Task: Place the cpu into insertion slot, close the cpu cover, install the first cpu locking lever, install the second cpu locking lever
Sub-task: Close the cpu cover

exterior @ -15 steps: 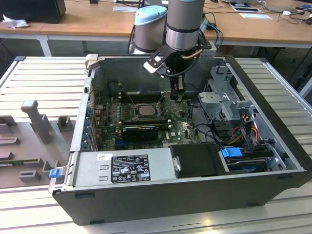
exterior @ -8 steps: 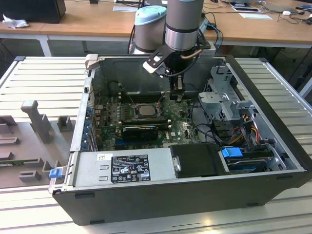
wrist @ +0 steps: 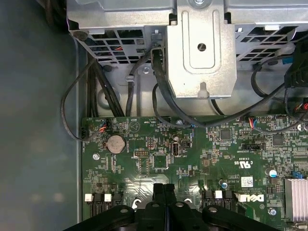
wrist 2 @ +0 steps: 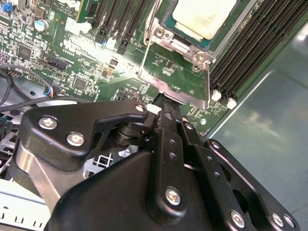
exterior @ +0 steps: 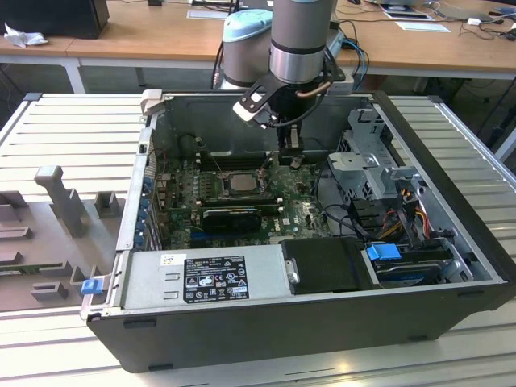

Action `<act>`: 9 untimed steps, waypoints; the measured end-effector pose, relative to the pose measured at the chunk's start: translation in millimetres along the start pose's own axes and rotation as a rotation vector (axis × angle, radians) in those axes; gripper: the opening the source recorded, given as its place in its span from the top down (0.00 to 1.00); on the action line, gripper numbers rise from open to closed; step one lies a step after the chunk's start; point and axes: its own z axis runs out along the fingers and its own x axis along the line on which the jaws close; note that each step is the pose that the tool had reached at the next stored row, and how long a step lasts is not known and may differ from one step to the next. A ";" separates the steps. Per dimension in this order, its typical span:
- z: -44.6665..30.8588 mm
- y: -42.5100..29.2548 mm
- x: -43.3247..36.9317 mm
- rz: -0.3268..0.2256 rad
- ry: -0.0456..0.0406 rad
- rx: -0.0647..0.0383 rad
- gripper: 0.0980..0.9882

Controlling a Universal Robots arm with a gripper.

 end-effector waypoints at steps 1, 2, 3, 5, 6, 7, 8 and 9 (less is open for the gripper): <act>0.0 -0.8 0.0 0.000 0.0000 0.000 0.99; -0.1 -1.3 0.0 0.000 0.0000 0.000 0.99; -0.1 -1.8 0.0 0.000 0.0000 0.000 0.99; -0.2 -2.8 -0.1 0.000 -0.0001 0.000 0.99; -0.2 -3.5 -0.1 0.000 0.0000 0.000 0.99; -0.2 -4.0 -0.1 0.000 0.0000 0.000 0.99; -0.2 -4.6 -0.1 0.000 0.0000 0.000 0.99; -0.3 -5.3 -0.1 0.000 0.0000 0.000 0.99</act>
